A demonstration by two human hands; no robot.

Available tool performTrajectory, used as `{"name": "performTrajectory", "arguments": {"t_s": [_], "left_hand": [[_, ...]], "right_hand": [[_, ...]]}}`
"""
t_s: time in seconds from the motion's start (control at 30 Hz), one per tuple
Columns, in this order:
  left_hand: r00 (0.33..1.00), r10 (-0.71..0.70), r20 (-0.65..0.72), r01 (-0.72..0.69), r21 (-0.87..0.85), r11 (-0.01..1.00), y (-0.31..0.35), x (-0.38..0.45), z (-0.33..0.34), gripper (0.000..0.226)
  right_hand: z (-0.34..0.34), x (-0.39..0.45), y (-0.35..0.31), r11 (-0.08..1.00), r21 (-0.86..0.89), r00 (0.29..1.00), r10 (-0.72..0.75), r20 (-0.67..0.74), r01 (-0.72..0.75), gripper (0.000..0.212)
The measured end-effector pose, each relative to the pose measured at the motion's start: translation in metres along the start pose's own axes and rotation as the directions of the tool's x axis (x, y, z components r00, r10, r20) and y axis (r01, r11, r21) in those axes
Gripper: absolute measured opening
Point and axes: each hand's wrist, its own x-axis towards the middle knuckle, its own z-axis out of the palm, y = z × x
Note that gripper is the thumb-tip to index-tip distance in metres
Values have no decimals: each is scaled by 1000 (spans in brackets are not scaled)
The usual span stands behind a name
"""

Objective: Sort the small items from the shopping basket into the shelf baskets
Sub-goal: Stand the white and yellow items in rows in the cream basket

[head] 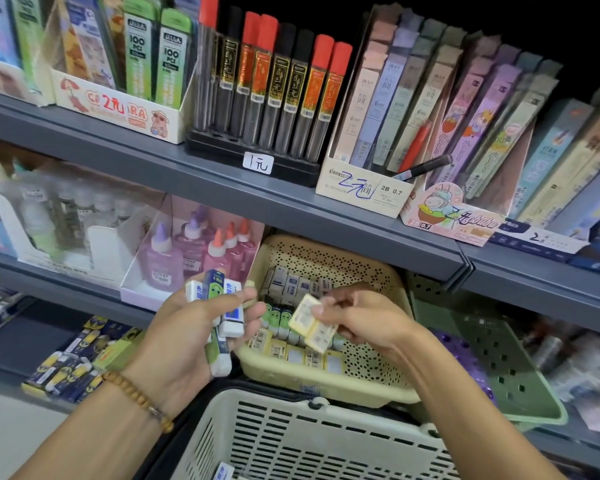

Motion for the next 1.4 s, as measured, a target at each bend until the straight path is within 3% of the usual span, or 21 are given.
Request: {"name": "performTrajectory", "arguments": {"t_s": [0.1, 0.23, 0.47, 0.53, 0.63, 0.7, 0.77, 0.93, 1.07, 1.17, 1.23, 1.4], "left_hand": [[999, -18, 34, 16, 36, 999, 0, -1, 1, 50], [997, -70, 40, 69, 9, 998, -3, 1, 0, 28], [993, -118, -5, 118, -33, 993, 2, 0, 1, 19], [996, -91, 6, 91, -16, 996, 1, -1, 2, 21], [999, -46, -2, 46, 20, 999, 0, -4, 4, 20], [1000, -29, -6, 30, 51, 998, -1, -4, 5, 20], [999, -34, 12, 33, 106, 994, -1, -5, 6, 20], [1000, -8, -22, 11, 127, 992, -3, -4, 8, 20], [1000, -5, 1, 5, 92, 996, -1, -4, 5, 32], [1000, -17, -10, 18, 94, 995, 2, -3, 6, 12], [999, -18, -44, 22, 87, 996, 3, -4, 8, 5], [999, -21, -50, 26, 102, 994, 3, -6, 6, 23]], "right_hand": [[3, 4, 2, 961, -276, 987, 19, 162, 27, 21], [24, 12, 4, 968, -248, 975, 78, 209, -24, 20], [45, 16, 6, 948, -319, 1000, -13, 24, 20, 12], [44, 11, 5, 942, -323, 993, -107, -41, 88, 13], [44, 2, -6, 952, -74, 943, -304, -134, 296, 23], [47, -5, -16, 920, 132, 929, -361, -83, 369, 19], [54, -10, -21, 896, 231, 921, -389, 2, 378, 13], [48, -8, -17, 884, 409, 962, -267, 47, 225, 8], [12, 11, -1, 877, 466, 982, -37, -185, 121, 12], [-3, 37, 5, 945, 323, 947, 61, -314, 46, 10], [-3, 58, 4, 980, 200, 946, 60, -319, 5, 10], [17, 108, -4, 999, 32, 963, 5, -269, 3, 12]]}}
